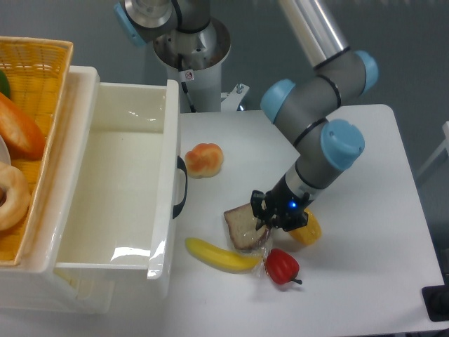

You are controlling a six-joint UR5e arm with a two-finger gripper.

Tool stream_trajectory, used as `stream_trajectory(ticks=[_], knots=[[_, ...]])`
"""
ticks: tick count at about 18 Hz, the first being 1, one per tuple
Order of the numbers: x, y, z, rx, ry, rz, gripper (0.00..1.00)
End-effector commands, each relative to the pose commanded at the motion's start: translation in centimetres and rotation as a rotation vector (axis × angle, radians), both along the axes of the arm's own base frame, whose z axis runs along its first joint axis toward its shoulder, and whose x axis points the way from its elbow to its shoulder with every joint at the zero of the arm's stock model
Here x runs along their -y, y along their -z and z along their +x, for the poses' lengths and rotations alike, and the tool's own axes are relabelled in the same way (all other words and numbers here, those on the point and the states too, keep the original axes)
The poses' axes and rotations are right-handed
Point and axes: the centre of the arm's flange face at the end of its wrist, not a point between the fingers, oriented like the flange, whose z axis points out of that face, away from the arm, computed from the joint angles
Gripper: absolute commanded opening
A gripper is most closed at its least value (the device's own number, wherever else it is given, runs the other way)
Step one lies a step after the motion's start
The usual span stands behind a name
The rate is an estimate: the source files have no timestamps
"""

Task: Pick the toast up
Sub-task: 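Lift the gripped toast up off the table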

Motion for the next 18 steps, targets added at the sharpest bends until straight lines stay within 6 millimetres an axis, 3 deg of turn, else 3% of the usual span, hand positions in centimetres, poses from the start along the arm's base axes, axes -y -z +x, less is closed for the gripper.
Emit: stream_trajectory(ticks=[5, 18], knots=[[2.7, -5.2, -0.6, -0.051, -0.090, 0.023, 0.18], [4.3, -5.4, -0.2, -0.143, 0.037, -0.143, 0.18]])
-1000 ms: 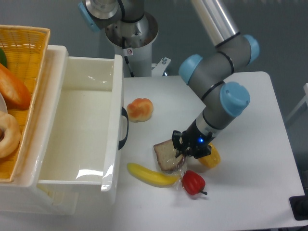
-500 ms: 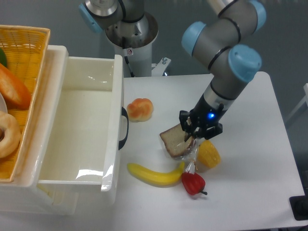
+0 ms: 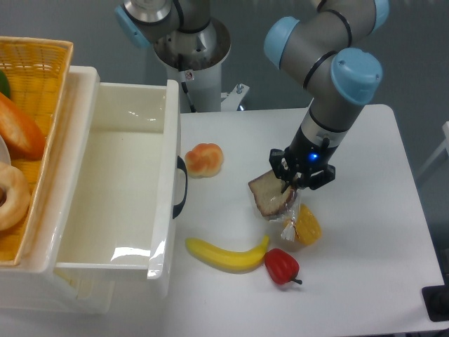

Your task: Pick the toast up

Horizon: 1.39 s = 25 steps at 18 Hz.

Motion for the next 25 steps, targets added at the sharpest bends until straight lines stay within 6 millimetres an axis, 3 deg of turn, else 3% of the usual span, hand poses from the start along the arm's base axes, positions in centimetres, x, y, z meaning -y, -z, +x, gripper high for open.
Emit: stream_trajectory(ticks=[11, 25], knots=[[1.8, -0.8, -0.9, -0.019, 0.070, 0.012, 0.18], [2.5, -1.4, -1.1, -0.024, 0.062, 0.014, 0.14]])
